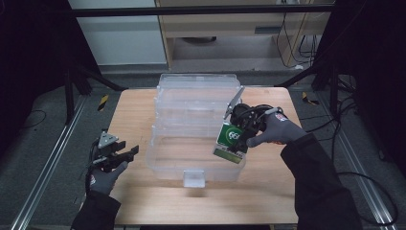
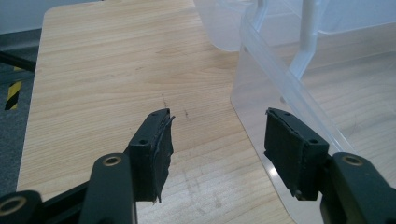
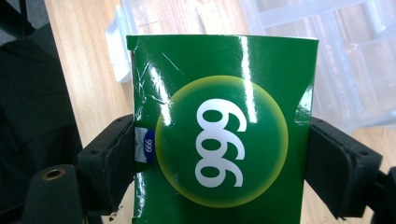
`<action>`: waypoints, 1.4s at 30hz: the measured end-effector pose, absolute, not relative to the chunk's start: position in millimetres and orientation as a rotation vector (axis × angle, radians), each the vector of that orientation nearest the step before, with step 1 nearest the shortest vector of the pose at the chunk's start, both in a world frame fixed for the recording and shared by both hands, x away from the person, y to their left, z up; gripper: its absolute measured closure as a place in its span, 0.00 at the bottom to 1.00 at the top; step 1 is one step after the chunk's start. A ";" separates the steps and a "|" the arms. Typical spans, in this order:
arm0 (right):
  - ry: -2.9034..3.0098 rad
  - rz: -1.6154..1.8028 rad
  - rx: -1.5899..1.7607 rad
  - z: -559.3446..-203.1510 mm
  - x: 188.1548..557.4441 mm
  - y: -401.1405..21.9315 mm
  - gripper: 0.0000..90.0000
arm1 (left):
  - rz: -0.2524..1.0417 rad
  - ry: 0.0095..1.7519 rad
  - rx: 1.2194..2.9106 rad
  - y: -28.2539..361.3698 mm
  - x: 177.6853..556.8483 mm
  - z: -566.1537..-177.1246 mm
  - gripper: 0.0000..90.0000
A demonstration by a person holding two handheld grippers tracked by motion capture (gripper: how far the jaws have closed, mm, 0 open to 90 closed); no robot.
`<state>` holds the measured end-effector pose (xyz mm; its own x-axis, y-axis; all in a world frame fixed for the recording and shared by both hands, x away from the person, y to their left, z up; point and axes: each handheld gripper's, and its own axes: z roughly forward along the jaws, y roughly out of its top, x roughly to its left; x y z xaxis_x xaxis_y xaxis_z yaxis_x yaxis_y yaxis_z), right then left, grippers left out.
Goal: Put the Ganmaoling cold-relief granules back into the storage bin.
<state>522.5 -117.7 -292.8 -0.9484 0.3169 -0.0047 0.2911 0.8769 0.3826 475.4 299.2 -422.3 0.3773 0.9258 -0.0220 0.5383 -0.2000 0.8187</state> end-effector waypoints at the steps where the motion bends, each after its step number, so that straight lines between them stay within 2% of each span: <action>1: 2.979 0.596 0.468 -293.5 523.0 -117.5 0.20 | 0.634 1.269 1.865 299.2 475.4 -422.2 0.45; 42: 3.070 0.444 0.168 -329.8 534.5 -102.2 0.20 | 0.630 1.277 1.883 298.5 477.9 -427.3 0.45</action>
<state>534.5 -102.2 -329.8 -0.9936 0.1117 -0.0192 0.1017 0.9533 0.2845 477.9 298.5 -427.3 0.3775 0.9259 -0.0166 0.5504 -0.2099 0.8081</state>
